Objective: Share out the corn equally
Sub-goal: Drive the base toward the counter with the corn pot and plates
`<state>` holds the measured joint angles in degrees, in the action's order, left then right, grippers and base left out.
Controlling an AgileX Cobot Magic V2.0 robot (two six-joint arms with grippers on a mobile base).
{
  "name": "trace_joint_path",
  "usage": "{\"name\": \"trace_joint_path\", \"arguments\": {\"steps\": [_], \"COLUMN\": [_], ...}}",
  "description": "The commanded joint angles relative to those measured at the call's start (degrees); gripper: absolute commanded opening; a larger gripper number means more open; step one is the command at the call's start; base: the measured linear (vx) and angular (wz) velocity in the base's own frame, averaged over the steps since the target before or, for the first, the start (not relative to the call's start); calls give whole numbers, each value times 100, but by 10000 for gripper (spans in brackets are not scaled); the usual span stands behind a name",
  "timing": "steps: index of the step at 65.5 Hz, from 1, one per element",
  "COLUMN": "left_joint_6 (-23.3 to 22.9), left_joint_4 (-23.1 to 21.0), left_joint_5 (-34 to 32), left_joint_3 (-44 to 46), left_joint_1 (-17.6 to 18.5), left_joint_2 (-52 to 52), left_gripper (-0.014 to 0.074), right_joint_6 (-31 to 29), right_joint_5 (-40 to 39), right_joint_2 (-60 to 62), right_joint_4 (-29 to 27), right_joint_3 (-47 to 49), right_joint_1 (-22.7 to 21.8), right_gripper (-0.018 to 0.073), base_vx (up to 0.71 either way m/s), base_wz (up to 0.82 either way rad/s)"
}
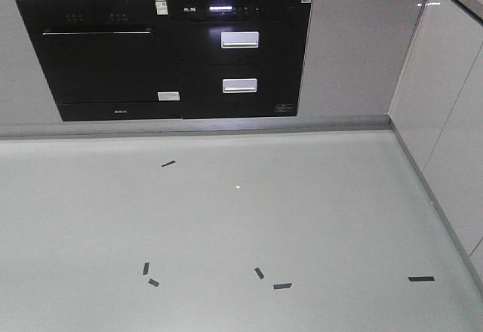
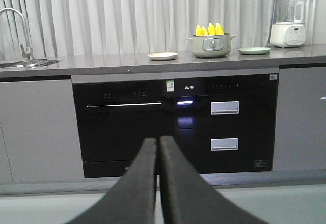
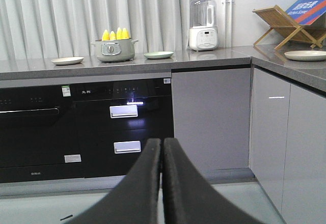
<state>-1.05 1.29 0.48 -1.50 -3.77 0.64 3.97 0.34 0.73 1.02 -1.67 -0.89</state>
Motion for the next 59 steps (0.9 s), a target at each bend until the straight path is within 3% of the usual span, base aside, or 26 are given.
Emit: {"name": "trace_joint_path", "arguments": {"steps": [1,59], "left_joint_6": [-46,-46], "left_joint_4": [-58,-58], "left_joint_5": [-400,-400], "left_joint_3": [-73,-73], "left_joint_1": [19,19], "left_joint_2": [93,93], "left_gripper": [-6,-6], "right_joint_6": [-39,-39], "right_joint_5": [-428,-428], "right_joint_2": [17,17], "right_joint_4": [54,54], "right_joint_3": [-41,-41], "right_joint_1": [-3,-3], "right_gripper": [-7,-7], "base_vx": [0,4], "base_wz": [0,-1]}}
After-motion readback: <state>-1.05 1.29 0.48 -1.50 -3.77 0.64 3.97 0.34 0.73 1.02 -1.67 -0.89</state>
